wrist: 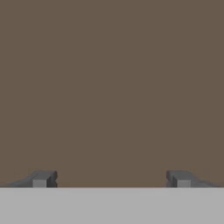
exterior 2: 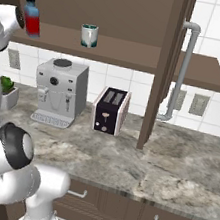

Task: Open the cabinet directly in front. Then move the liquor and the mug to the dining counter with the candle on it.

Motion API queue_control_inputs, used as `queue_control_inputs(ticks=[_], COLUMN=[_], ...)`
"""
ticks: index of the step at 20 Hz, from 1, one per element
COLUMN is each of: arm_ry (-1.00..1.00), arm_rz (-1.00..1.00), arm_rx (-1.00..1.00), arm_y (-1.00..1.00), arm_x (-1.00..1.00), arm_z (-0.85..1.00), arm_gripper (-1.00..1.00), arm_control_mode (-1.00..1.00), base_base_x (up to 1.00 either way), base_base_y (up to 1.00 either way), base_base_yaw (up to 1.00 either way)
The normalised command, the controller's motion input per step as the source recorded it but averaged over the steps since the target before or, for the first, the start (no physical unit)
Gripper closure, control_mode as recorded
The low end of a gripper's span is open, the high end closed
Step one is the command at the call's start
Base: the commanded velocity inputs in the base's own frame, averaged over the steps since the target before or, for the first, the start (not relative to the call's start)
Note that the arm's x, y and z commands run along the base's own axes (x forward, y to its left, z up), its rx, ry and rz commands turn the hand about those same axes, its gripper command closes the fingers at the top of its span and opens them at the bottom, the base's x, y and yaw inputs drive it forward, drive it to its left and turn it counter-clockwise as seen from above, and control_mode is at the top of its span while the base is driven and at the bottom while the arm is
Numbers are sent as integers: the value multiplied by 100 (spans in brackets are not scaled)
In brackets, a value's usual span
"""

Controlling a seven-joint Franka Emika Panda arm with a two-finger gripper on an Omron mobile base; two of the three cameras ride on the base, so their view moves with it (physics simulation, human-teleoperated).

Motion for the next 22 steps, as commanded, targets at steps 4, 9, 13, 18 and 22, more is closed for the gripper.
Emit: queue_control_inputs(ticks=[4, 9, 13, 18, 22], arm_ry=[0, -5, 0, 0, 0], arm_rz=[-37, -38, -35, -33, -31], arm_rx=[-1, -21, -15, -11, -12], arm_y=[-99, -95, -100, -100, -100], arm_x=[-79, -69, -23, -33, -32], arm_z=[32, -34, -11, 0, 0], arm_gripper=[-100, -100, -100, -100, -100], arm_control_mode=[-100, -100, -100, -100, -100], base_base_x=[0, 0, 0, 0, 0], base_base_y=[0, 0, 0, 0, 0], base_base_yaw=[0, 0, 0, 0, 0])
